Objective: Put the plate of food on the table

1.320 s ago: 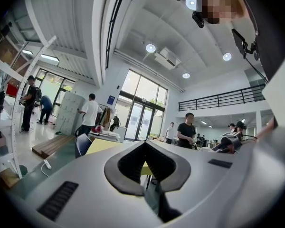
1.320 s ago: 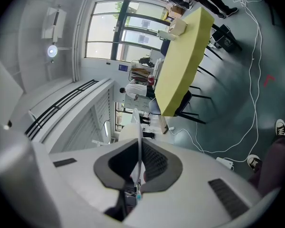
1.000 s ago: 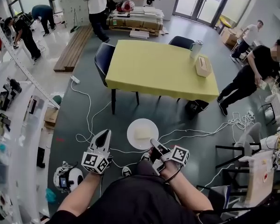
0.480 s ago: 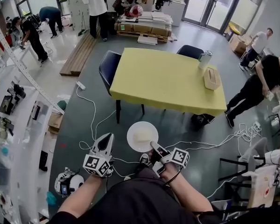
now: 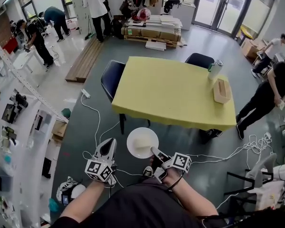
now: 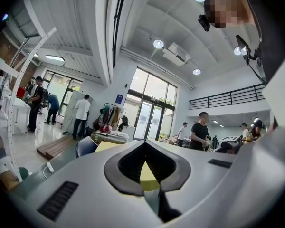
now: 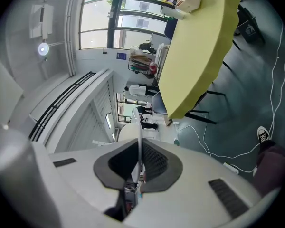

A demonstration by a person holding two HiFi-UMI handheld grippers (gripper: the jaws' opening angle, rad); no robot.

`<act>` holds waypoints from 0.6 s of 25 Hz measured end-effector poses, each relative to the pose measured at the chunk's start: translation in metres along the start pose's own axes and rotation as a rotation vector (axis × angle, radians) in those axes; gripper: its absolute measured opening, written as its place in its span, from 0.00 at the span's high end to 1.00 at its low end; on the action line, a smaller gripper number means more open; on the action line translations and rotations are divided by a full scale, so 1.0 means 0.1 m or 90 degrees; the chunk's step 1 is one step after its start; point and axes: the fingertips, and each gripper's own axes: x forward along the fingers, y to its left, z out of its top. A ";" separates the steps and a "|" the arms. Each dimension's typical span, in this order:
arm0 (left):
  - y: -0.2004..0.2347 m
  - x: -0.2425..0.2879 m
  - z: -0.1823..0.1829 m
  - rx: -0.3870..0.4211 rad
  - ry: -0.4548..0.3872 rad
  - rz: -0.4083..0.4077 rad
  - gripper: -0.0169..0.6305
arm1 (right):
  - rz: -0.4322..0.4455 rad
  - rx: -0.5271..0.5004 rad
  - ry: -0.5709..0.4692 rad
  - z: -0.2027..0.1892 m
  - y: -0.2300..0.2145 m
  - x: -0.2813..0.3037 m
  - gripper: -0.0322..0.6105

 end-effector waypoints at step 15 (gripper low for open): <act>0.23 0.68 0.17 0.004 -0.021 0.066 0.96 | 0.007 -0.011 0.068 0.72 -0.02 0.51 0.92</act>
